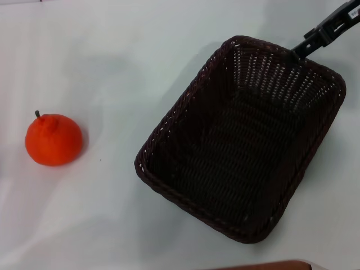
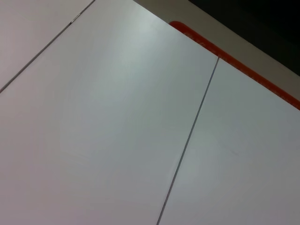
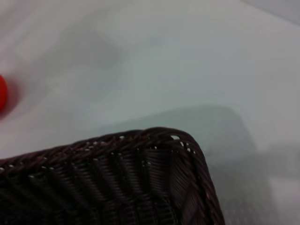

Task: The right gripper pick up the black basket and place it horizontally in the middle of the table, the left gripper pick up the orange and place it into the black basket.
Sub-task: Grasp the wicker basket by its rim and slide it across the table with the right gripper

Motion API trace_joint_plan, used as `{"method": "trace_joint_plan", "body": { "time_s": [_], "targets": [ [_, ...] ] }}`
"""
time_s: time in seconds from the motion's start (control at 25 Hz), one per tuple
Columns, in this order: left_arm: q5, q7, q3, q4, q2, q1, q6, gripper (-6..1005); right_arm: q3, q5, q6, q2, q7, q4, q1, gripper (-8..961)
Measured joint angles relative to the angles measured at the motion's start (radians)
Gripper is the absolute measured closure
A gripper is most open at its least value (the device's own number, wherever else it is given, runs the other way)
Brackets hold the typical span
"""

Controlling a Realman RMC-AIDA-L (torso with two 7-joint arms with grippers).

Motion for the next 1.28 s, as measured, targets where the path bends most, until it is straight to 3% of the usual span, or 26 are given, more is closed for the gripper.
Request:
{"method": "trace_joint_plan", "body": {
  "time_s": [0.48, 0.68, 0.84, 1.12, 1.28],
  "targets": [
    [0.004, 0.001, 0.008, 0.002, -0.002, -0.011, 0.011, 126, -0.085, 0.000, -0.218, 0.048, -0.039, 0.132, -0.011, 51],
    [0.002, 0.001, 0.008, 0.002, -0.002, -0.007, 0.014, 127, -0.073, 0.027, -0.224, 0.053, -0.062, 0.121, -0.026, 315],
    [0.001, 0.001, 0.008, 0.002, -0.002, -0.007, 0.020, 126, -0.062, 0.044, -0.204, 0.041, -0.067, 0.118, -0.037, 458],
    [0.001, 0.001, 0.007, 0.003, -0.002, -0.005, 0.026, 126, 0.012, 0.096, -0.119, -0.009, -0.068, 0.132, -0.062, 745],
    [0.001, 0.001, 0.006, 0.003, -0.002, -0.011, 0.028, 126, 0.101, 0.187, -0.063, -0.044, -0.069, 0.154, -0.092, 750]
  ]
}}
